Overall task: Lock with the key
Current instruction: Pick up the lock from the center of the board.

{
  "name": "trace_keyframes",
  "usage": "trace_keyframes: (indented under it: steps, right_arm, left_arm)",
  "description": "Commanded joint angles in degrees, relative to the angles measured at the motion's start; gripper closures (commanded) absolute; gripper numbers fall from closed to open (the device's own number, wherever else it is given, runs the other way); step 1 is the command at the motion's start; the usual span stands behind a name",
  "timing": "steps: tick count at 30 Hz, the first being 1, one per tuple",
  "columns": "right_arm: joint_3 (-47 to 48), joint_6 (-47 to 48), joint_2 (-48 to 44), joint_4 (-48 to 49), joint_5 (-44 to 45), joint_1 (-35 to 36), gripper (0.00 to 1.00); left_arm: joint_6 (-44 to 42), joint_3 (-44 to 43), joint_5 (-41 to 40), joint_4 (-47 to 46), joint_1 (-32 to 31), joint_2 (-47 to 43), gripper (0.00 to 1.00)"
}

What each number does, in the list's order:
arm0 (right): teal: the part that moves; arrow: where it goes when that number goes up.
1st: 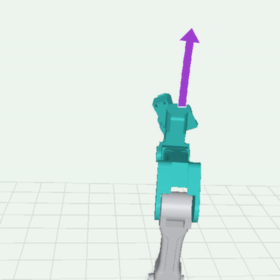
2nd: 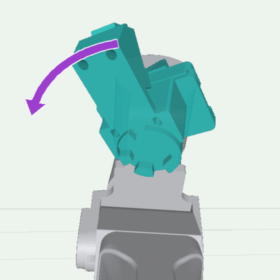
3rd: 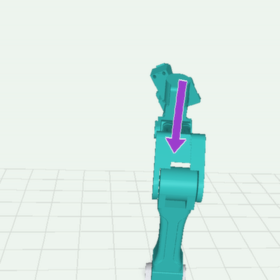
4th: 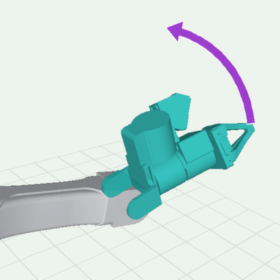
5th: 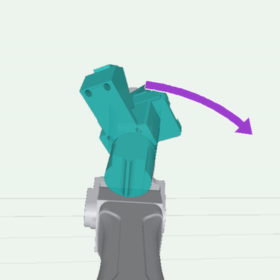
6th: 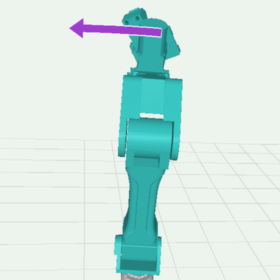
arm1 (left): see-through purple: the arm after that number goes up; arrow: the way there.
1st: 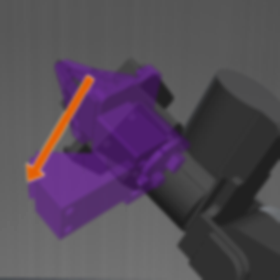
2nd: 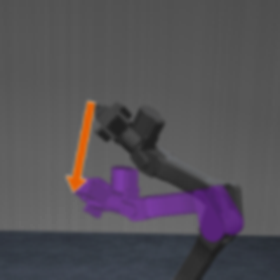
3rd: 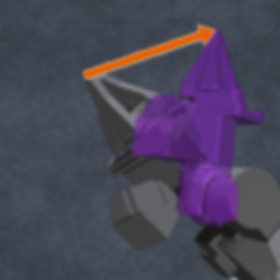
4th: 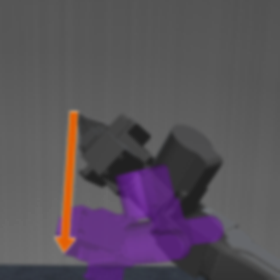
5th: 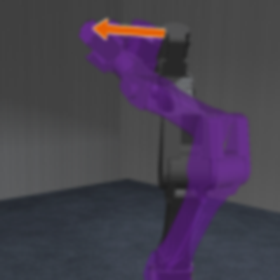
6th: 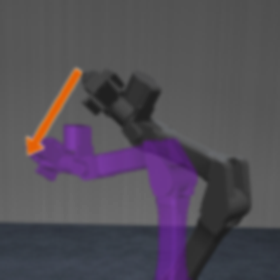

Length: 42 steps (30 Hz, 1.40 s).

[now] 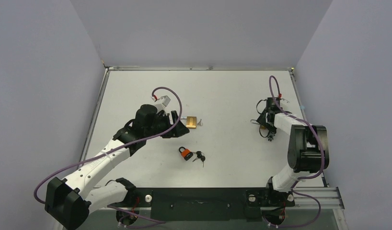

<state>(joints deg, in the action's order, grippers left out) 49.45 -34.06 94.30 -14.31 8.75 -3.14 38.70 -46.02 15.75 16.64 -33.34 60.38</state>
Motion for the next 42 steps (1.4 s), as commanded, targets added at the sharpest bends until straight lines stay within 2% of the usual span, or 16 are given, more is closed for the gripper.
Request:
trace_keyframes:
  steps: [1, 4, 9, 13, 16, 21, 30, 42]
  right_arm:
    - [0.4, -2.3, -1.8, -0.9, -2.2, 6.3, 0.55]
    - [0.1, -3.7, -2.8, -0.6, -3.6, 9.3, 0.59]
    - [-0.6, -4.5, -4.9, -0.9, -3.3, 11.9, 0.59]
    - [0.0, -2.1, -6.1, -2.0, -1.8, 12.1, 0.54]
    - [0.3, 0.7, -8.2, -1.6, -1.2, 13.7, 0.46]
    - [3.0, 6.7, -7.4, -3.1, 0.1, 16.2, 0.43]
    - [7.5, 12.8, -1.2, -7.5, 3.0, 16.4, 0.56]
    - [8.7, 13.6, 3.3, -9.1, 3.5, 18.1, 0.62]
  left_arm:
    - [-0.4, -3.2, 1.2, -1.0, -0.2, 1.0, 0.40]
    - [-0.2, -3.4, 1.2, -1.4, -0.2, 1.8, 0.39]
    - [-0.2, -3.7, 1.2, -1.2, -0.2, 2.3, 0.39]
    - [-0.4, -4.1, 1.1, -0.9, -0.2, 2.4, 0.39]
    - [-0.4, -4.2, 1.0, -0.8, -0.2, 2.6, 0.39]
    - [-0.2, -4.5, 1.2, -0.8, -0.2, 2.9, 0.39]
    - [-0.3, -4.9, 1.1, 0.6, -0.3, 1.9, 0.39]
    - [0.0, -4.7, 0.6, 1.3, -0.3, 1.1, 0.39]
